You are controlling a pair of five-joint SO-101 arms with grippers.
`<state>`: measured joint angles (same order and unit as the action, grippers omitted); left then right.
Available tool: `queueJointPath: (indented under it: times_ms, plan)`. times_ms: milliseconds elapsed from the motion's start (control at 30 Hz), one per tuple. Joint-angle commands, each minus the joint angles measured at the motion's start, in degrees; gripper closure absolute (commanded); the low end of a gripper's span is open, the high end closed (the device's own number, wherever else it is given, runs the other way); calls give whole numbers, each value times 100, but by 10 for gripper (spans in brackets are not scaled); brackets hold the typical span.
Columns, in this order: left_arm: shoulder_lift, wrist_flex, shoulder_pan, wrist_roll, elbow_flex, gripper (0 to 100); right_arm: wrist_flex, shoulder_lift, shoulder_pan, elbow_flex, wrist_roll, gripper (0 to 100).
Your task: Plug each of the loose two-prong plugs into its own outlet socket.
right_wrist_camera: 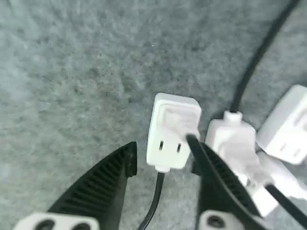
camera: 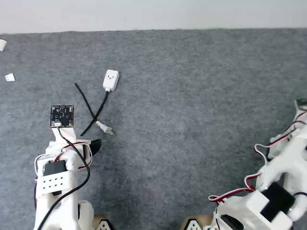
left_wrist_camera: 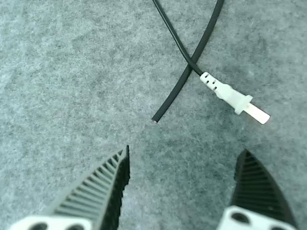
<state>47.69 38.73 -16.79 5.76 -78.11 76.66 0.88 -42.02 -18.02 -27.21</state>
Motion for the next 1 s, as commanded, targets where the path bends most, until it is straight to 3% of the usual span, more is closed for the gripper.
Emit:
queueJointPath:
  times_ms: [0,100,400,567,700,833,967]
  plan:
    - [62,-141,-9,-35,338,667,523,330,48,510,123,922]
    - [53,-123,-9,-44,391,667,611,532,-4,334,123,996]
    - [-1899,-18,-44,-360,1543,667,523,3196,-48,-1257,88,989]
    - [-2875,-18,0,-369,2202,667,374,4418,673,-2505,70,986]
    - [-3103,-26,211,-730,2369,667,-136,4497,1648,-3516,-79,984]
    - [-3323,18,35,-976,2651,667,-1121,4233,2536,-4273,255,987]
    - [-3719,510,-343,-1442,3046,667,-2229,3943,2835,-4870,510,987]
